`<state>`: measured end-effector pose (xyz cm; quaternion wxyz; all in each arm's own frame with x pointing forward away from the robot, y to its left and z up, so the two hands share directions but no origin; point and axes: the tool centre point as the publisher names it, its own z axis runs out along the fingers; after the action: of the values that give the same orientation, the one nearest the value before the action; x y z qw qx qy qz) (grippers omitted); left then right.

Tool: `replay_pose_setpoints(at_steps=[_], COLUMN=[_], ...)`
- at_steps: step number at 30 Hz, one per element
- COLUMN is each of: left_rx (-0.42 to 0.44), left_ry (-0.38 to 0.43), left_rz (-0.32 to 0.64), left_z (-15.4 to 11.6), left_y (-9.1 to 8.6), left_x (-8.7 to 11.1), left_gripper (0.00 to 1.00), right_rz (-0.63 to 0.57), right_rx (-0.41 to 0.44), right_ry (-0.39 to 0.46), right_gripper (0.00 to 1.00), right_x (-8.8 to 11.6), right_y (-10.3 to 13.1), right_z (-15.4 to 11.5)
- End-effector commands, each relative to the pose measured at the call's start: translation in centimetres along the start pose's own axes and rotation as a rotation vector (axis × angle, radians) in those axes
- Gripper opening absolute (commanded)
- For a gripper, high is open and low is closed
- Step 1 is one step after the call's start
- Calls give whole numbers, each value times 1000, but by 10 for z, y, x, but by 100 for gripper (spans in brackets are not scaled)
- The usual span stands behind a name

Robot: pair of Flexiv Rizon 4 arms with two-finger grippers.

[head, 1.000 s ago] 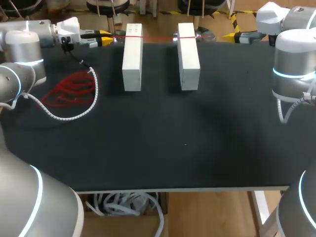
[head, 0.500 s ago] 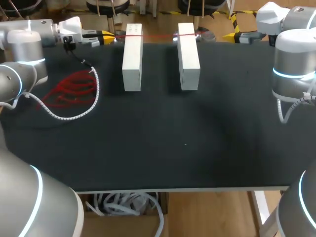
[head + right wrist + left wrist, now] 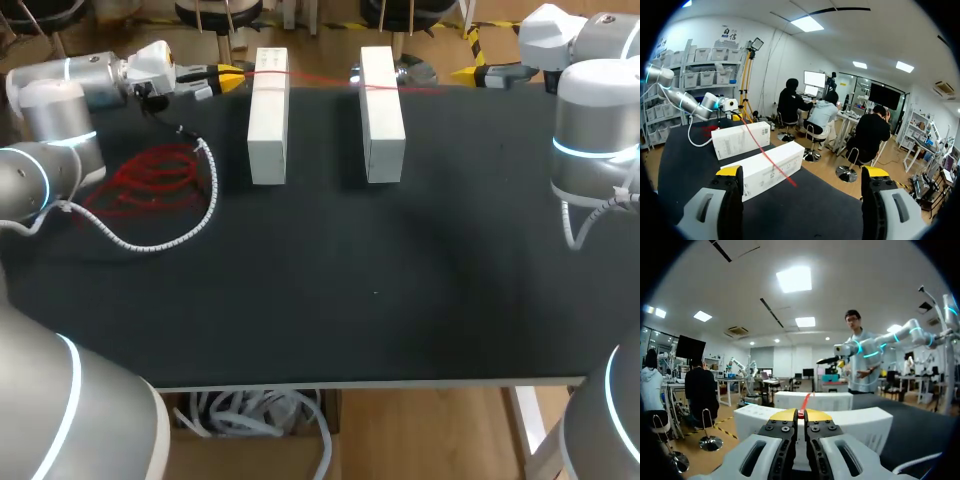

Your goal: Grab the tape and strap the tape.

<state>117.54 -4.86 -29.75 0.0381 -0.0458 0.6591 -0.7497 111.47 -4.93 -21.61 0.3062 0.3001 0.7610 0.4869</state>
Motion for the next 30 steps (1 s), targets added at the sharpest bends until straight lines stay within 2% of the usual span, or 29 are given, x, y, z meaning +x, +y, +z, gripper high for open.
replay_pose_setpoints(at_steps=[1,6,8,28,30], left_rx=[-2,15,-16,-16,28], left_ry=[172,122,107,107,114], left_rz=[-34,-38,-66,-66,-36], left_z=[2,1,0,0,2], left_y=[-6,-26,-34,-34,-37], left_x=[5,18,20,20,23], left_gripper=[0,0,0,0,0], right_rz=[0,0,0,0,0], right_rx=[-2,-2,-2,-2,-2], right_ry=[0,0,0,0,0], right_gripper=[100,100,100,100,100], right_x=[0,0,0,0,0], right_y=[0,0,0,0,0], right_z=[0,0,0,0,0])
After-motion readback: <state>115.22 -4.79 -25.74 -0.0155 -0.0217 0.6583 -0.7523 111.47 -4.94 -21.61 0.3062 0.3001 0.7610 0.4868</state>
